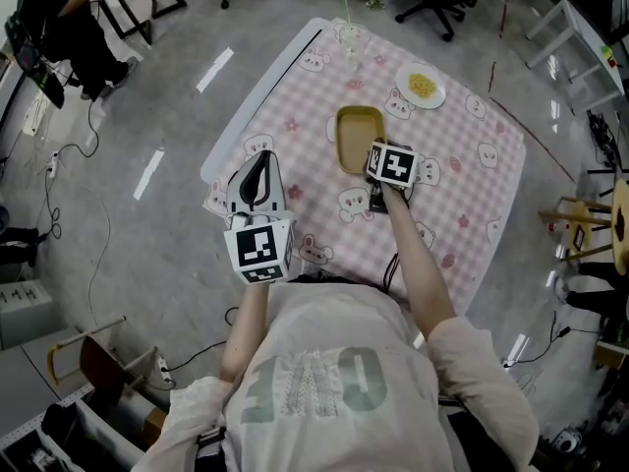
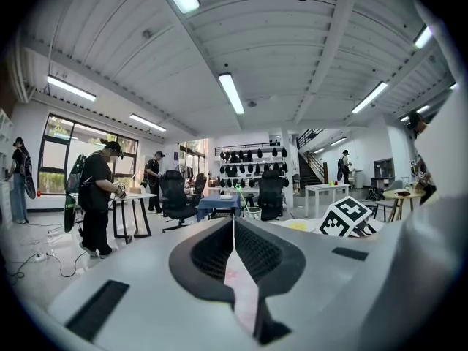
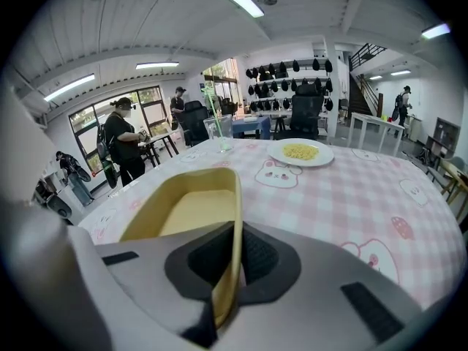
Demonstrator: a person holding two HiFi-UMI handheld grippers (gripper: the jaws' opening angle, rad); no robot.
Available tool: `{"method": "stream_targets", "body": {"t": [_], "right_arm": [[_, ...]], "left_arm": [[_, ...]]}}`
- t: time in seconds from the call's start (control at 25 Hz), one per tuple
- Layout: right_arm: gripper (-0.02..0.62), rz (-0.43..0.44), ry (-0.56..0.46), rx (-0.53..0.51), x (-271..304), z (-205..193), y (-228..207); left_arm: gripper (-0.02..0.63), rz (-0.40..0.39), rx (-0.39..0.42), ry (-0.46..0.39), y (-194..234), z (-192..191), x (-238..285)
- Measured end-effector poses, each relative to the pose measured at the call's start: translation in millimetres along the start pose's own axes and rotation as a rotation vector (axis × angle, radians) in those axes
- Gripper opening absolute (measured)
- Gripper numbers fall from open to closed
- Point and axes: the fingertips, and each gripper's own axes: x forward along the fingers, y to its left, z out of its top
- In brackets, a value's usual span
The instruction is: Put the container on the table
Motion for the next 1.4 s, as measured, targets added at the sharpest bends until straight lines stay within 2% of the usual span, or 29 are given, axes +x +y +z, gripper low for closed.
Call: {"method": "stream_targets", "body": {"t": [0.32,0.4,0.44,0.52,0.76,0.84,0.92,1.08,1.2,1.4], "right_arm": [[0.035,0.087,-0.013,0.045,0,14,0],[0.038,0.106,-0.048,0.058,-5,20,4],[0.06,0.117,-0.067,0.061,-9,22,6],[0.145,0.145,-0.102,0.064,-24,24,11],[0.15,0.184,-0.304,-0.008,-95,58,30],[0.136,0.18,-0.389,-0.027,-126,68,34],[0.061,0.167,-0.477,-0.05,-157,76,39],[0.035,0.149,-0.606,-0.063,-205,78,46],[0.029,0.136,-0.636,-0.059,-221,68,47],[0.029,0.118,-0.59,-0.086,-218,42,47]], "left_arm": [[0.029,0.0,0.0,0.0,0,10,7],[0.029,-0.002,0.003,-0.002,2,8,7],[0.029,-0.004,0.004,-0.004,1,7,5],[0.029,-0.008,0.004,-0.008,-1,5,-1],[0.029,-0.032,0.021,-0.033,-9,16,-2],[0.029,-0.042,0.026,-0.055,-13,24,-1],[0.029,-0.05,0.023,-0.076,-14,33,-1],[0.029,-0.057,0.015,-0.111,-17,43,-3],[0.029,-0.069,0.017,-0.127,-20,48,-4],[0.029,-0.087,0.018,-0.124,-23,46,-3]]}}
